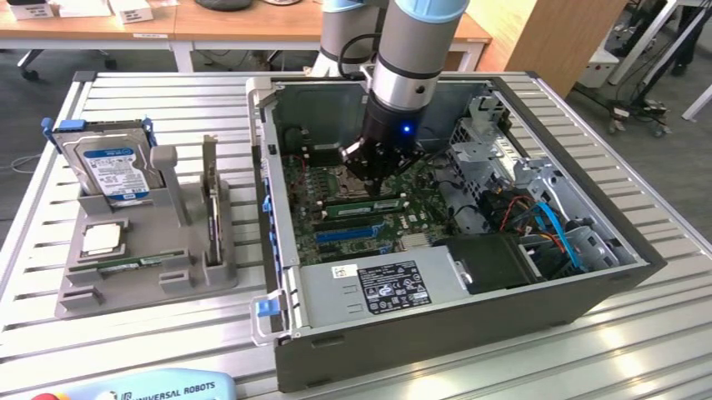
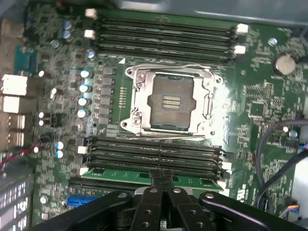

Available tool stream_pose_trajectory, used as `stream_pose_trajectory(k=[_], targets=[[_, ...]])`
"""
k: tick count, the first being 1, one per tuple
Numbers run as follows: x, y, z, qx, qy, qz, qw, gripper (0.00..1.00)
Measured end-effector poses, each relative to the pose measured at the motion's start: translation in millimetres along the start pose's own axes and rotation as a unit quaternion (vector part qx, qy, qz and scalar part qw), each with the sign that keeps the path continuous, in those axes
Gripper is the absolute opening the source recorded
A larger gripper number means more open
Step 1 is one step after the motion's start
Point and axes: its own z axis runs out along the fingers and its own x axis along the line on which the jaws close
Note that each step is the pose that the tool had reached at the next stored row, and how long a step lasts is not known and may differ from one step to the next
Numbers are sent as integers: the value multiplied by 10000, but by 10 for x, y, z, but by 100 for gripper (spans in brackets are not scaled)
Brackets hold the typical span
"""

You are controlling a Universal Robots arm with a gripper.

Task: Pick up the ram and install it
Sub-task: 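Press down the ram until it locks into place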

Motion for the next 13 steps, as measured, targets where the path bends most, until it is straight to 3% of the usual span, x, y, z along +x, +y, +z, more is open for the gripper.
stream_pose_trajectory(k=[4, 13], targets=[[0, 0, 2, -5, -4, 244, 9997, 10], [0, 0, 2, -4, -3, 194, 9998, 10]])
